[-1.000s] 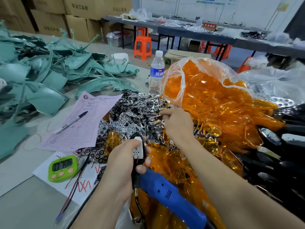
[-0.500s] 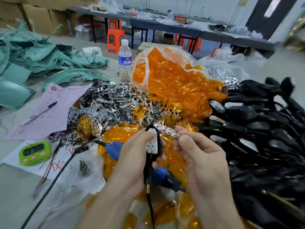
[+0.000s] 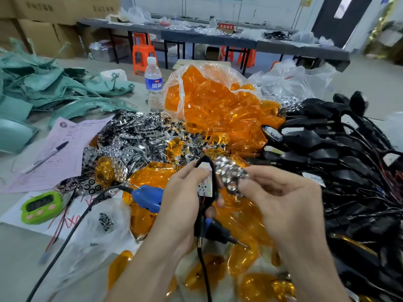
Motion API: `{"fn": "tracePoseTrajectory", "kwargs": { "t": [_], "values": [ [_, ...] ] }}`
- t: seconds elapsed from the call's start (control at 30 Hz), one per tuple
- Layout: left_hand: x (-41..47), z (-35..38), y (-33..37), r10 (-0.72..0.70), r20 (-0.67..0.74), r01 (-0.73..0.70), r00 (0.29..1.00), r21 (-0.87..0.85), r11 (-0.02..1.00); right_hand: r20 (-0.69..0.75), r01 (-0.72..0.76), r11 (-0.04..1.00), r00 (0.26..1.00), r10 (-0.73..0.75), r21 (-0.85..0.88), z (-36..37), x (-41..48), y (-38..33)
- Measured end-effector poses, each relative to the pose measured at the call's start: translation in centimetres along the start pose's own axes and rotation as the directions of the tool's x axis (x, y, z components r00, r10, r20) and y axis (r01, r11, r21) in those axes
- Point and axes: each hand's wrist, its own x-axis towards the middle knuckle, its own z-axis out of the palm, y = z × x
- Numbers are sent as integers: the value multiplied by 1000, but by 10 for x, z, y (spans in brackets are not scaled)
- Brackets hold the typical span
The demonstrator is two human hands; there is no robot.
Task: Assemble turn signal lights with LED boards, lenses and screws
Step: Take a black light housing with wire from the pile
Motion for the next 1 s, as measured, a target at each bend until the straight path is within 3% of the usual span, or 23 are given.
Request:
{"fn": "tracePoseTrajectory", "kwargs": {
  "t": [0.07,0.17,0.23,0.37,0.5,0.63,0.83,1.0],
  "values": [
    [-1,0,0,-16,20,16,1000,-46,999,9,-114,950,993,116,291,-7,1,-4],
    [-2,4,3,-32,67,42,997,-147,988,119,-305,739,948,295,600,-9,0,0],
    [-1,5,4,-25,107,46,994,-195,980,162,-361,650,924,347,669,-8,-3,5],
    [0,4,5,-24,159,61,987,-231,971,216,-432,589,890,402,683,-10,-8,11],
    [1,-1,3,-5,188,48,982,-225,973,265,-465,642,883,387,610,-9,-16,16],
    [2,-5,2,19,180,10,984,-155,988,247,-448,770,894,374,455,-1,-26,18],
    [-11,-5,12,19,337,-15,941,-14,1000,186,-232,877,968,167,420,1,-13,-11],
    [-19,-1,23,71,316,-86,946,35,996,65,-48,950,997,30,310,7,8,-30]
  ]
}}
